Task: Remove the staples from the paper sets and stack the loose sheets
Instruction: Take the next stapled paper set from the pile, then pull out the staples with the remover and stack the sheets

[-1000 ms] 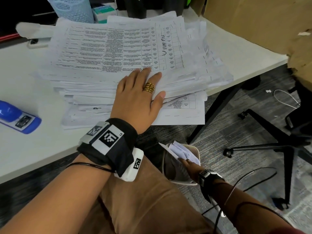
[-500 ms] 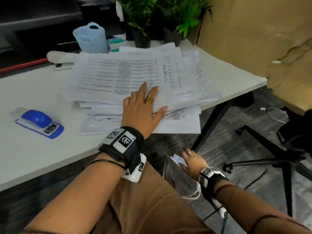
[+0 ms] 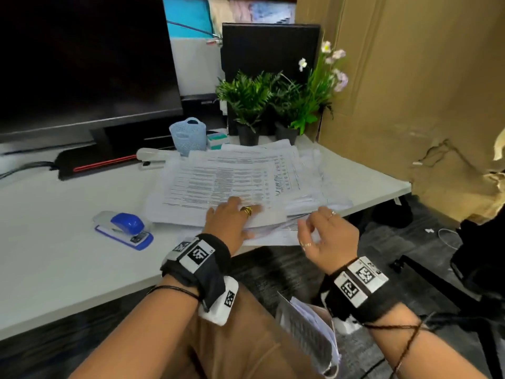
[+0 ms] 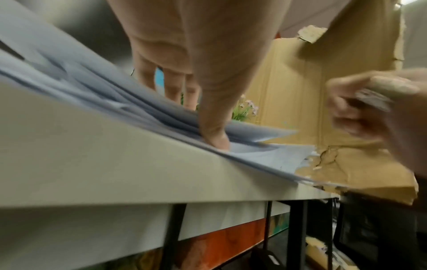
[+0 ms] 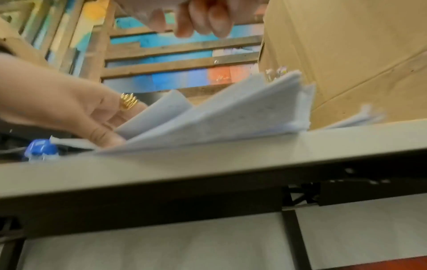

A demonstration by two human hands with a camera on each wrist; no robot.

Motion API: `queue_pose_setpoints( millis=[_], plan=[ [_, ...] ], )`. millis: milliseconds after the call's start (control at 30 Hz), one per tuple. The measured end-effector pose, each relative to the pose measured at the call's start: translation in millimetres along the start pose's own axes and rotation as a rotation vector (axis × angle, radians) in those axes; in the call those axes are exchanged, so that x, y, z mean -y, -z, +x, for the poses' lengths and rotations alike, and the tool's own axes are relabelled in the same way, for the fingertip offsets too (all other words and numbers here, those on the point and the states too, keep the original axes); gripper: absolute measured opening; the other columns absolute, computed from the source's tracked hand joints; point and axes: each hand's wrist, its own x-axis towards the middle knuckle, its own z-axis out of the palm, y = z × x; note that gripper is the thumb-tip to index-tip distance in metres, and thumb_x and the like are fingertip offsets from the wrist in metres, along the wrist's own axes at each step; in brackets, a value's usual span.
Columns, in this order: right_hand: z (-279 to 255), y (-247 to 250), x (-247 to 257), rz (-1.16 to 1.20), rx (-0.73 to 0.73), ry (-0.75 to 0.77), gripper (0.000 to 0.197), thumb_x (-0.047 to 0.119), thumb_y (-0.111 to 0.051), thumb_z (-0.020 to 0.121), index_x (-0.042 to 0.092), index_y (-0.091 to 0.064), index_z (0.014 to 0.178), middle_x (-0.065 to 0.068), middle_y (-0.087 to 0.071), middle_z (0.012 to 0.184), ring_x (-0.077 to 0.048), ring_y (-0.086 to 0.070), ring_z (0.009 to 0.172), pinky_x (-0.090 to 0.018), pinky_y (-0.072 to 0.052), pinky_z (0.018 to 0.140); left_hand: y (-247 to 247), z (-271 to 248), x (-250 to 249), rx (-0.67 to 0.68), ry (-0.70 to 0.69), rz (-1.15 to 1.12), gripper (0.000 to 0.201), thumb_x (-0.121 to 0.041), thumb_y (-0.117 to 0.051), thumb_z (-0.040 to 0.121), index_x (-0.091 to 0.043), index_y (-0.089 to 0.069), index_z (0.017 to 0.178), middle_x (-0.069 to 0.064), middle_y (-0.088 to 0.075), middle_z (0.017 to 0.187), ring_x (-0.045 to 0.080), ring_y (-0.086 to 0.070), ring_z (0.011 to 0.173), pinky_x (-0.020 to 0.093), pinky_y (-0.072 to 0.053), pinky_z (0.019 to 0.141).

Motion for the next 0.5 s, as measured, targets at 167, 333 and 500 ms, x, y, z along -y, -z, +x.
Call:
queue_pose_setpoints(
  millis=[167,333,500],
  plan=[
    [38.7,-16.0,16.1,-0.021,0.338,-0.398,0.041,0.050,-0.040,0.092,0.014,-0.060,0.088,-0.006,-0.062,0.085,-0.025,-0.059,0.080,-0.028,-0.036,0.061,-4.8,-17.5,12.0,-0.212,-0.066,-0.155,0.041,-0.022,-0.045,0.097,-0.027,-0.045,0.137,0.000,-0.033,0.149,0.019,-0.038,0.130,0.027,-0.033,0.103],
    [66.1,-31.9,22.5,0.338,0.532,-0.818,0.055,0.035,-0.067,0.085,0.003,-0.048,0.125,-0.013,-0.057,0.124,-0.031,-0.059,0.108,-0.035,-0.047,0.092,-18.1,-26.5,14.2,-0.190,-0.100,-0.150,0.043,-0.022,-0.039,0.098,-0.028,-0.039,0.141,-0.004,-0.037,0.147,0.019,-0.030,0.131,0.028,-0.032,0.104],
    [71.4,-36.4,14.7,0.345,0.532,-0.770,0.037,0.009,-0.065,0.084,0.001,-0.057,0.120,0.000,-0.060,0.086,-0.018,-0.056,0.084,-0.022,-0.042,0.069,-10.2,-35.8,26.4,-0.137,-0.048,-0.171,0.055,-0.056,-0.034,0.094,-0.032,-0.033,0.143,-0.005,-0.023,0.154,0.017,-0.016,0.139,0.029,-0.012,0.113]
  ],
)
